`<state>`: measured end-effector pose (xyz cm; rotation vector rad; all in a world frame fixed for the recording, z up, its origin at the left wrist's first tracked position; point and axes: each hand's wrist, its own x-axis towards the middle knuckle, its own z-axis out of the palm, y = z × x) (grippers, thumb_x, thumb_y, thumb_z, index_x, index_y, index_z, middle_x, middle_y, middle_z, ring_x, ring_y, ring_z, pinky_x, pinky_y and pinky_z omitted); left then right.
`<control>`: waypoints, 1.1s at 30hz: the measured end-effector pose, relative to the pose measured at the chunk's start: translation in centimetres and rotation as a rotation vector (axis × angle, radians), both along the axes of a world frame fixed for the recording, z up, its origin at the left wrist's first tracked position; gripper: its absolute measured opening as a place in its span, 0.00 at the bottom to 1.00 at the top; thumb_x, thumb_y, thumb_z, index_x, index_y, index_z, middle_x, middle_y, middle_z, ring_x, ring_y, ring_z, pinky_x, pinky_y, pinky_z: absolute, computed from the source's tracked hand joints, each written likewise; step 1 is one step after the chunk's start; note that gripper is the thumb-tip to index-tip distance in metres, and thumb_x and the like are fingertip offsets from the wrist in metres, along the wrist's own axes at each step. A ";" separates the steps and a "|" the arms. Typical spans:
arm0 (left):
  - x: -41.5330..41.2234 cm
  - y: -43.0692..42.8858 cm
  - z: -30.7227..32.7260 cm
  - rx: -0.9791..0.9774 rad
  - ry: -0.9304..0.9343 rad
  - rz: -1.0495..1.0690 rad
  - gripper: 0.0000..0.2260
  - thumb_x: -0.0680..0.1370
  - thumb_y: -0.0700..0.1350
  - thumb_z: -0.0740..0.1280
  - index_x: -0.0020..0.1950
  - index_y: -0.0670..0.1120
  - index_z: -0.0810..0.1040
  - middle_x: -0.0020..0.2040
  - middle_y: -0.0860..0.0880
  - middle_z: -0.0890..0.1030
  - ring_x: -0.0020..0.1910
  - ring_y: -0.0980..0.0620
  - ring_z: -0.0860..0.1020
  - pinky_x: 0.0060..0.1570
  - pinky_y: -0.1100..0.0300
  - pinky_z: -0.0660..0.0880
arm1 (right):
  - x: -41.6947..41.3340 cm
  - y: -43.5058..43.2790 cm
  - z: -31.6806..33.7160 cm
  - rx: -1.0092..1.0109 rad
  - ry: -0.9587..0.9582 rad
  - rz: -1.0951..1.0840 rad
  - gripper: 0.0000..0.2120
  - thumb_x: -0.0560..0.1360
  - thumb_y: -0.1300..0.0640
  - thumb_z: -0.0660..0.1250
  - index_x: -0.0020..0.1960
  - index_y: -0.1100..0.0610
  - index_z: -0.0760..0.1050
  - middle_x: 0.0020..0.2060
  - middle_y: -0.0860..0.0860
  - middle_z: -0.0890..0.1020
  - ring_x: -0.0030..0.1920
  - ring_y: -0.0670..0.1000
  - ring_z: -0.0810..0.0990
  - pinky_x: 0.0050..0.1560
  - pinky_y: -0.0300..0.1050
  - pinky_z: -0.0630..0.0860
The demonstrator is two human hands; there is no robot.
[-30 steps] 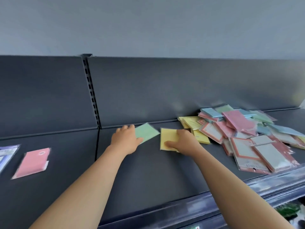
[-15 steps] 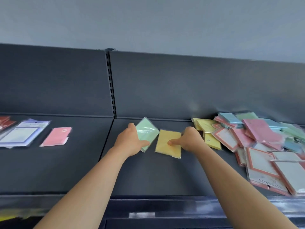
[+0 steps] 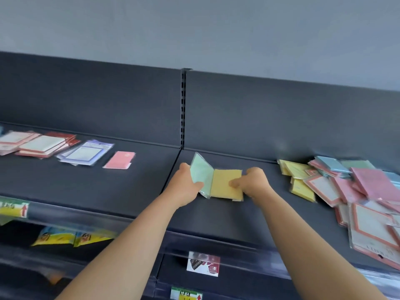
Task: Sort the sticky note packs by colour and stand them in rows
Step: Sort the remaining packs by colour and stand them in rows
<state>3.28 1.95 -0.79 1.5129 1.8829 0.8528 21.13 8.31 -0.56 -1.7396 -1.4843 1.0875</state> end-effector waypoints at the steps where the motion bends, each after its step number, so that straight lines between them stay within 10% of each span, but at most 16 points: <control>1: -0.3 -0.3 -0.1 -0.001 -0.018 -0.003 0.15 0.78 0.45 0.65 0.61 0.44 0.65 0.55 0.47 0.73 0.45 0.50 0.73 0.38 0.59 0.70 | -0.4 -0.2 0.1 -0.018 0.076 0.010 0.11 0.68 0.65 0.73 0.46 0.65 0.73 0.42 0.59 0.80 0.38 0.56 0.78 0.35 0.49 0.77; 11: -9.0 -3.2 1.1 0.126 -0.194 0.169 0.12 0.77 0.41 0.64 0.59 0.47 0.67 0.53 0.49 0.75 0.52 0.45 0.79 0.52 0.42 0.79 | -9.2 -1.5 1.9 0.058 0.272 0.188 0.11 0.75 0.61 0.70 0.56 0.58 0.76 0.50 0.55 0.83 0.49 0.56 0.82 0.38 0.48 0.80; 33: -44.8 -16.9 3.8 0.229 -0.218 0.479 0.11 0.80 0.37 0.57 0.61 0.46 0.67 0.56 0.48 0.75 0.50 0.48 0.79 0.47 0.53 0.81 | -45.2 -10.3 3.0 0.145 0.283 0.371 0.21 0.76 0.65 0.64 0.69 0.57 0.69 0.56 0.54 0.78 0.50 0.54 0.77 0.39 0.44 0.75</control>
